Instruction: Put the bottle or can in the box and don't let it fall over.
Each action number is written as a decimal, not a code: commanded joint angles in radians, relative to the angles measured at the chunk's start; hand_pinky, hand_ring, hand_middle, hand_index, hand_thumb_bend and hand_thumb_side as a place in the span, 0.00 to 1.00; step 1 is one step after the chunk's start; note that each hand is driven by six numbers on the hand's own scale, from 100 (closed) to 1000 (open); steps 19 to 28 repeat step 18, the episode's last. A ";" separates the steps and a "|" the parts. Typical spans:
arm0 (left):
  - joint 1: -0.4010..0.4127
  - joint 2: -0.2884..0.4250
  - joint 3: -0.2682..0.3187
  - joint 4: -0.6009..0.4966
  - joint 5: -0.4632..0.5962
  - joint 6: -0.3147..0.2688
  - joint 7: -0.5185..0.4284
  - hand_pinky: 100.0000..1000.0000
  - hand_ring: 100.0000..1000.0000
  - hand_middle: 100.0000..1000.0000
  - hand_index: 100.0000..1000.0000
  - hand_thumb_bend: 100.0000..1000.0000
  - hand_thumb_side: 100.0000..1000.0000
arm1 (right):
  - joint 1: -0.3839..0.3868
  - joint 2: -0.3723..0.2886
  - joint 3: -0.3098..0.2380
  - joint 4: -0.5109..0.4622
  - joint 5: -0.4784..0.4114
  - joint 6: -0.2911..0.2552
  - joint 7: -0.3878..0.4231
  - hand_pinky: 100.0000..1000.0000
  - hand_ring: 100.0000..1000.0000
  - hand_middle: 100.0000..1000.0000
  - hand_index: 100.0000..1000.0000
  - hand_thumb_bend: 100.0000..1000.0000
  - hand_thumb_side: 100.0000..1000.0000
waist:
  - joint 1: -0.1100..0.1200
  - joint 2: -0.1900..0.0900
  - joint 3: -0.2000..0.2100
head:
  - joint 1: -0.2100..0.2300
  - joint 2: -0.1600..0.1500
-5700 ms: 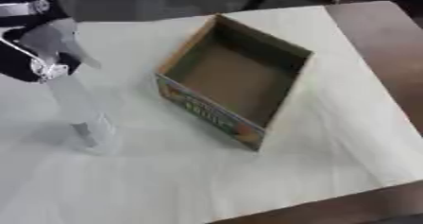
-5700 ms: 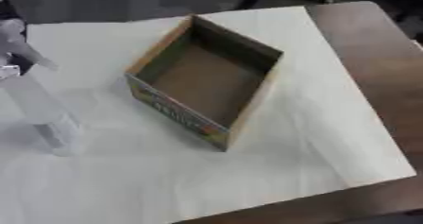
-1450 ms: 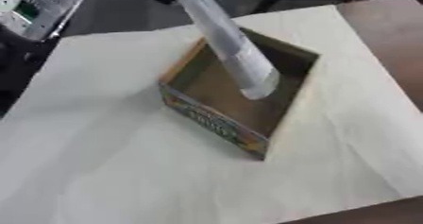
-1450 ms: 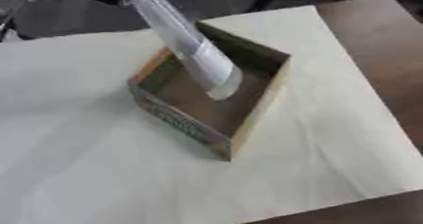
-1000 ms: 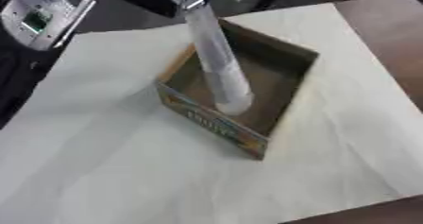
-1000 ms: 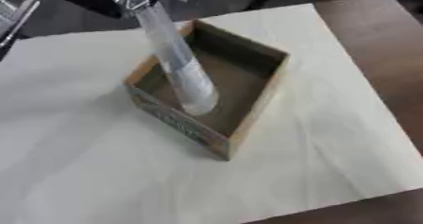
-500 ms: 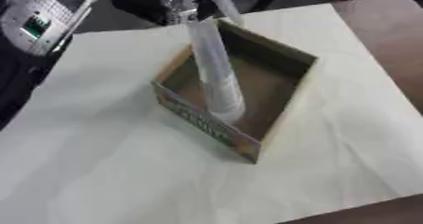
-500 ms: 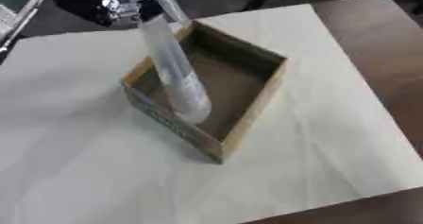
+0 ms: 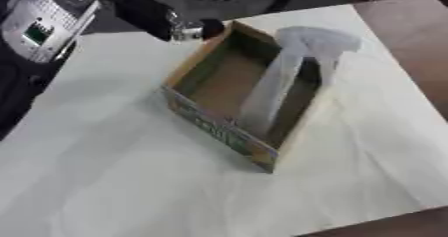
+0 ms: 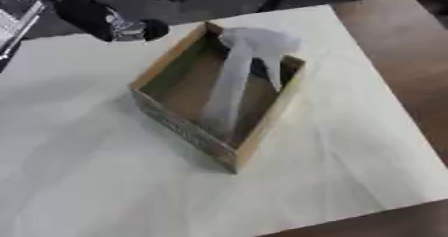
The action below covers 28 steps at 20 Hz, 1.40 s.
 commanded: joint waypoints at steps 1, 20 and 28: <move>-0.012 0.030 0.014 -0.002 0.005 -0.006 -0.021 0.79 0.83 0.78 0.89 0.23 0.75 | -0.012 -0.020 -0.009 -0.009 -0.006 -0.003 -0.001 0.98 1.00 1.00 0.89 0.00 0.22 | -0.010 -0.024 -0.001 | -0.003 -0.005; 0.165 0.204 0.111 -0.147 0.181 0.081 0.114 0.66 0.66 0.71 0.84 0.00 0.75 | 0.009 -0.038 -0.016 -0.007 -0.007 -0.005 -0.016 0.98 1.00 1.00 0.89 0.00 0.20 | -0.022 -0.064 0.054 | -0.058 0.049; 0.165 0.204 0.111 -0.147 0.181 0.081 0.114 0.66 0.66 0.71 0.84 0.00 0.75 | 0.009 -0.038 -0.016 -0.007 -0.007 -0.005 -0.016 0.98 1.00 1.00 0.89 0.00 0.20 | -0.022 -0.064 0.054 | -0.058 0.049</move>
